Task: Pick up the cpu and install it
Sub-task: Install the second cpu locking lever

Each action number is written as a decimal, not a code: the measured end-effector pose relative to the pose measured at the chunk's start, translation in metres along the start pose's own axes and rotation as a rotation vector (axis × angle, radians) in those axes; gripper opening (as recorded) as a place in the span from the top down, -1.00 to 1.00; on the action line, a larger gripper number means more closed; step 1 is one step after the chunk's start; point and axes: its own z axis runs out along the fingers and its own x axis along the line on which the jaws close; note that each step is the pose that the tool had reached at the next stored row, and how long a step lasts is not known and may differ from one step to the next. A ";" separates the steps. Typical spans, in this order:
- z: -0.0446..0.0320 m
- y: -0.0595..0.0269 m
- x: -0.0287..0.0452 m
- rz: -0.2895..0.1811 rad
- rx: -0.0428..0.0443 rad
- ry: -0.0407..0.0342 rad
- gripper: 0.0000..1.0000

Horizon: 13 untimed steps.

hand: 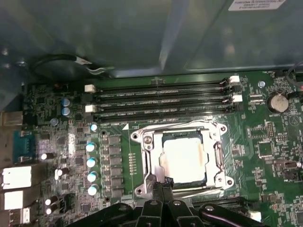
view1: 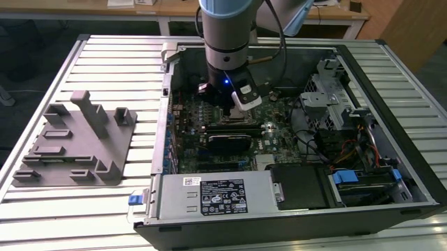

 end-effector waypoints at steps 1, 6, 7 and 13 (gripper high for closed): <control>0.0005 0.0018 -0.0007 0.000 0.0056 -0.0005 0.79; 0.0029 0.0115 -0.0049 -0.002 0.0304 -0.0025 0.79; 0.0034 0.0133 -0.0060 -0.002 0.0340 -0.0027 0.79; 0.0059 0.0229 -0.0151 -0.004 0.0502 -0.0037 0.79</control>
